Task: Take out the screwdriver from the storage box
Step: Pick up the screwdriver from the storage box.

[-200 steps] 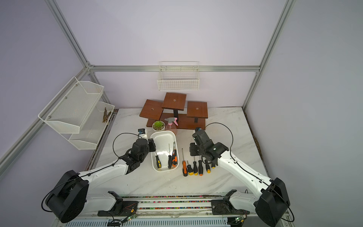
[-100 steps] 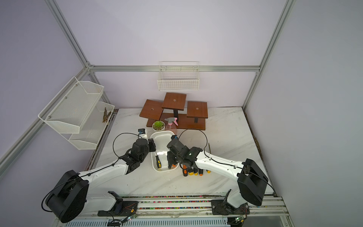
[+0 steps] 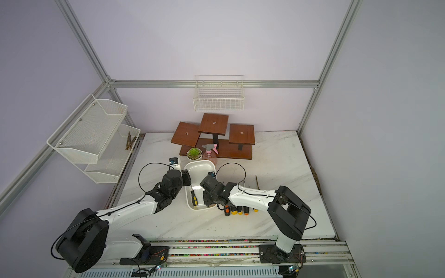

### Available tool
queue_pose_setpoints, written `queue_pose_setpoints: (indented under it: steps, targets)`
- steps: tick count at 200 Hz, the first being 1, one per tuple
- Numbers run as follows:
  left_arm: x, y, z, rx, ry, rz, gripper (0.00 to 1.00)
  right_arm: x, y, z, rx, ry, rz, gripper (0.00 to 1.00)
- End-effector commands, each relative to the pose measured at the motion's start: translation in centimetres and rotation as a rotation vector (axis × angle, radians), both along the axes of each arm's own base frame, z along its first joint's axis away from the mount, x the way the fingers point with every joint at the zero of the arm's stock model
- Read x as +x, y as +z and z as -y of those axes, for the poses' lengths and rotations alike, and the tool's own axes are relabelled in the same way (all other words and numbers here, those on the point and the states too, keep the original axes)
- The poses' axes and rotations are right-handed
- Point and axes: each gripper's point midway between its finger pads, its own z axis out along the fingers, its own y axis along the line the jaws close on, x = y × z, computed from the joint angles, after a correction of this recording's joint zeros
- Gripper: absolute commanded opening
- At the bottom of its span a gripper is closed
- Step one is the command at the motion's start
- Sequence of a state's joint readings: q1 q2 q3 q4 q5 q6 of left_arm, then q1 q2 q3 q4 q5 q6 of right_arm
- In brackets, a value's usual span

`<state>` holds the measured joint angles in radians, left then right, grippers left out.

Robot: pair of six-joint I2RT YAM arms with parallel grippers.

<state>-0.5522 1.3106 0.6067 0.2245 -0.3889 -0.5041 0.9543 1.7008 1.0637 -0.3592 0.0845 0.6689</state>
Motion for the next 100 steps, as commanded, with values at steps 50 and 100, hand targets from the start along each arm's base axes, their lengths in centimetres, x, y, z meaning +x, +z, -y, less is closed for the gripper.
queue_pose_setpoints:
  steps: [50, 100]
  targets:
    - [0.0, 0.9, 0.2, -0.019, -0.010, 0.036, 0.00, 1.7, -1.0, -0.7, -0.051, -0.013, 0.027, 0.40]
    - [0.1, 0.9, 0.2, -0.020, -0.005, 0.037, 0.00, 2.8, -2.5, -0.6, -0.091, -0.017, 0.008, 0.37]
